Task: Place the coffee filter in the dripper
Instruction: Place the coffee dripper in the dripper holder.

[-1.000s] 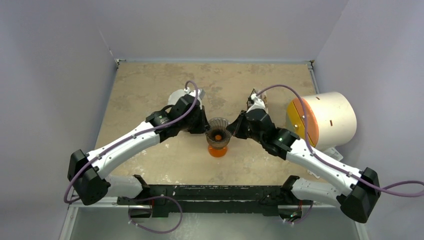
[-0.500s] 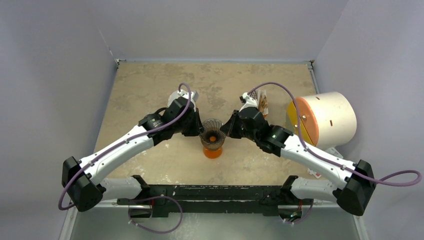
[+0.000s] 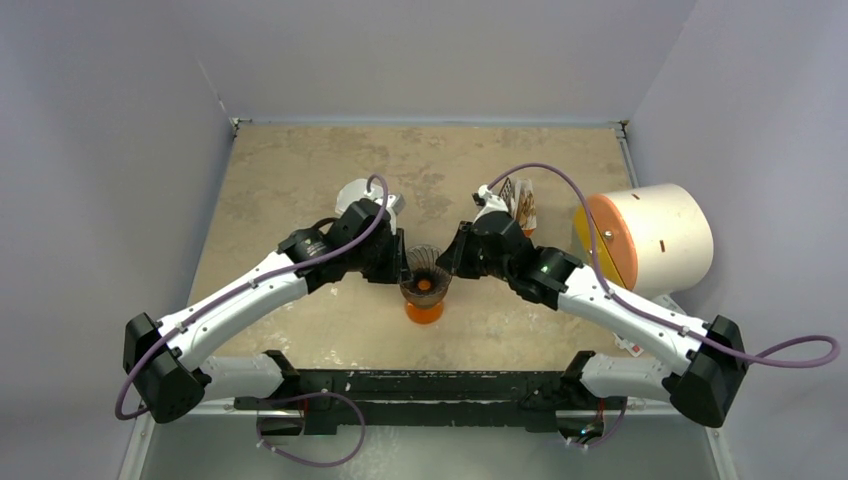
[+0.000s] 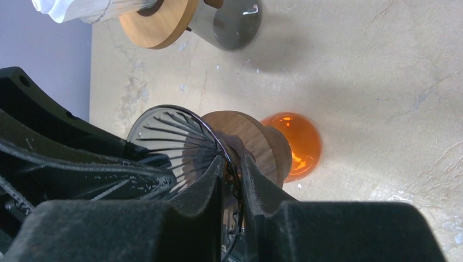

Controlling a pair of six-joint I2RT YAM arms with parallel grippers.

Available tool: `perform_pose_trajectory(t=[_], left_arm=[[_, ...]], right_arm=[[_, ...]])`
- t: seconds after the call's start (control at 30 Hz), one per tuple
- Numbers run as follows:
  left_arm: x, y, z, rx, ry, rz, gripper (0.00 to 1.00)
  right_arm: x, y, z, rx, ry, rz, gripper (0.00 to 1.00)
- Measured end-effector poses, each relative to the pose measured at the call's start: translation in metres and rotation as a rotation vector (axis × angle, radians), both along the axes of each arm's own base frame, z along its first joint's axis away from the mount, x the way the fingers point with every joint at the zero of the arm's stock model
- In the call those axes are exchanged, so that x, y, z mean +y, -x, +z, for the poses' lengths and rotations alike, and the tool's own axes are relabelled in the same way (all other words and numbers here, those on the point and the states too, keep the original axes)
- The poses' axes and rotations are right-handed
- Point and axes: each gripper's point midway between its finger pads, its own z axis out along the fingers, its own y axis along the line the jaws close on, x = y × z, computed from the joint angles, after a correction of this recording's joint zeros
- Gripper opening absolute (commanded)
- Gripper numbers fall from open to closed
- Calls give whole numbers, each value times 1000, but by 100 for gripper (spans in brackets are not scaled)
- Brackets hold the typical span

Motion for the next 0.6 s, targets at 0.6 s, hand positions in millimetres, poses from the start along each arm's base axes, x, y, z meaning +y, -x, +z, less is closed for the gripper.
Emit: perform_pose_trajectory(t=[0.6], left_arm=[[-5,18,16,29,9,-82,44]], right_arm=[[-6,16,-12,70,75,40,45]])
